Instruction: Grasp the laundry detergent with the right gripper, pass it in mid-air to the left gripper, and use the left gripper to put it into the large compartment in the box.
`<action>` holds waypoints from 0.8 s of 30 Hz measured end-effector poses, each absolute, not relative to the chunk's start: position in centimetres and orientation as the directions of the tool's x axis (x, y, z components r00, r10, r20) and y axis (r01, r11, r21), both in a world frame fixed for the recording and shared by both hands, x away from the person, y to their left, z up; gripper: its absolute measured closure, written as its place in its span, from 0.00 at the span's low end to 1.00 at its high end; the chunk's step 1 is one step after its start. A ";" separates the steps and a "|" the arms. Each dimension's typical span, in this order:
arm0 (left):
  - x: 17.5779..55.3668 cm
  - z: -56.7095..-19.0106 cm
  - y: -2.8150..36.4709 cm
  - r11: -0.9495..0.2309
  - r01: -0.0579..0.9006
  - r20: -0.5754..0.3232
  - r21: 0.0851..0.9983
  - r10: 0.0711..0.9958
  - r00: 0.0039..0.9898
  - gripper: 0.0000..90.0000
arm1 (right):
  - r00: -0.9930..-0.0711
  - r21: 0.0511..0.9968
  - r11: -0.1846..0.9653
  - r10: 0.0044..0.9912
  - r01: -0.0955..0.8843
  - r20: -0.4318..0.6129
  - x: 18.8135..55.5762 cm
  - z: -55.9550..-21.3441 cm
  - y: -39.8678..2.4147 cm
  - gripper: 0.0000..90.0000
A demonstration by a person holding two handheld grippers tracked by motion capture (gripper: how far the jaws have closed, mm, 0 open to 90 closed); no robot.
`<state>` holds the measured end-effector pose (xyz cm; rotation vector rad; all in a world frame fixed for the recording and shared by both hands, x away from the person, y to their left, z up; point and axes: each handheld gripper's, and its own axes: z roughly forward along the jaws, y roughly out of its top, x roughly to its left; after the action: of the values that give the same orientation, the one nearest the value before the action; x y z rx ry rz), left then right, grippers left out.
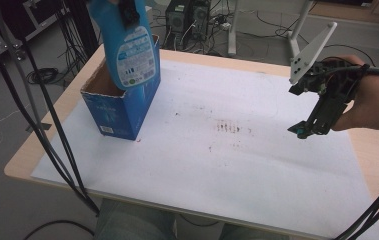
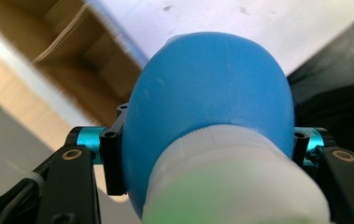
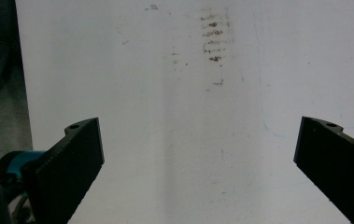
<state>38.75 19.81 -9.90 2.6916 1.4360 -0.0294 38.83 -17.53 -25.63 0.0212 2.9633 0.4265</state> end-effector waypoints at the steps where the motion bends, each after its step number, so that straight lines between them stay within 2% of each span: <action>1: 38.9 -9.9 20.2 -0.531 0.844 -0.051 0.068 0.844 0.535 0.41 | -0.990 0.278 0.961 0.034 -0.006 -0.140 38.9 -25.6 -17.6 0.01; 5: 39.3 -10.1 21.3 -0.459 0.887 -0.031 0.053 0.887 0.461 0.41 | -0.987 0.283 0.959 0.035 -0.010 -0.155 38.9 -25.6 -17.7 0.01; 6: 39.5 -10.3 21.9 -0.403 0.914 -0.016 0.051 0.915 0.404 0.41 | -0.987 0.285 0.958 0.037 -0.010 -0.159 38.9 -25.6 -17.8 0.01; 11: 39.7 -10.6 22.5 -0.285 0.956 0.017 0.069 0.958 0.285 0.41 | -0.985 0.284 0.959 0.043 -0.006 -0.165 39.0 -25.7 -17.9 0.01; 17: 40.2 -11.5 23.2 -0.260 0.964 0.016 0.054 0.966 0.260 0.41 | -0.985 0.284 0.959 0.042 -0.008 -0.168 39.0 -25.7 -17.7 0.01; 24: 41.1 -14.1 24.3 -0.278 0.959 -0.010 0.048 0.960 0.279 0.41 | -0.986 0.282 0.959 0.042 -0.006 -0.164 38.8 -25.7 -17.6 0.01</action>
<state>41.07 24.27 -14.06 2.4762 1.8599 0.0318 38.83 -17.59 -25.75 0.0278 2.9416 0.4238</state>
